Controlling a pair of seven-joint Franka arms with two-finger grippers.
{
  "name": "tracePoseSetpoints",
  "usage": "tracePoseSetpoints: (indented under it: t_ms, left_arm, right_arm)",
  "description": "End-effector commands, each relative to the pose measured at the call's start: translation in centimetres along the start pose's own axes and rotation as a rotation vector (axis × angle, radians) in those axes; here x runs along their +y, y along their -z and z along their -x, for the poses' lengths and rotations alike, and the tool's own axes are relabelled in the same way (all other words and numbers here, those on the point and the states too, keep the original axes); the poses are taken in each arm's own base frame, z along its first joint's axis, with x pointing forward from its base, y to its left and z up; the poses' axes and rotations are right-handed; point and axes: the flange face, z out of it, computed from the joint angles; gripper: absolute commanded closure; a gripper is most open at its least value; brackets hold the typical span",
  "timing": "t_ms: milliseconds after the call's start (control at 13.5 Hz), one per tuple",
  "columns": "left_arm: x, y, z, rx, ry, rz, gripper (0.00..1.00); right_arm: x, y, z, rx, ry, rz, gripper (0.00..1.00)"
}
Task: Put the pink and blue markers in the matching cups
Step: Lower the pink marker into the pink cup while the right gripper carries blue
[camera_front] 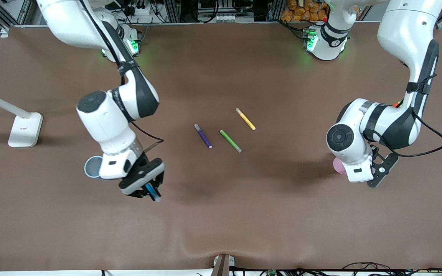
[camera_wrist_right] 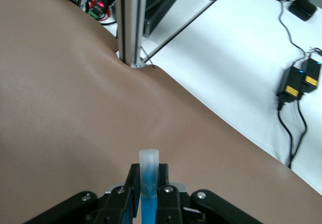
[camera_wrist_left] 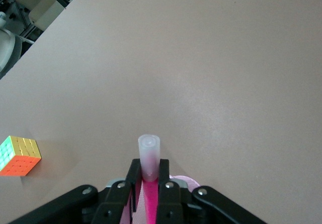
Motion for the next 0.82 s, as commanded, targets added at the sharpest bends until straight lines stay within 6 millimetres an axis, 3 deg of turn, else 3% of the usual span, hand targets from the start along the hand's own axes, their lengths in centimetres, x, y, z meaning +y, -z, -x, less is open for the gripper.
tracePoseSetpoints:
  t_ms: [0, 223, 519, 742]
  left_arm:
    - [0.2, -0.9, 0.8, 0.015, 0.028, -0.039, 1.00]
    - [0.7, -1.1, 1.6, 0.012, 0.032, -0.039, 1.00]
    - [0.8, -1.1, 1.6, 0.005, 0.069, -0.038, 1.00]
    - [0.8, -0.8, 1.4, 0.001, 0.084, -0.033, 0.67]
  right_arm:
    - [0.5, 4.1, 1.9, 0.008, -0.015, 0.004, 1.00]
    - [0.8, 6.5, 3.4, 0.031, -0.027, 0.019, 1.00]
    - [2.0, 6.8, 5.2, 0.080, -0.006, 0.059, 1.00]
    - [3.7, 7.0, 5.9, 0.076, 0.019, 0.076, 1.00]
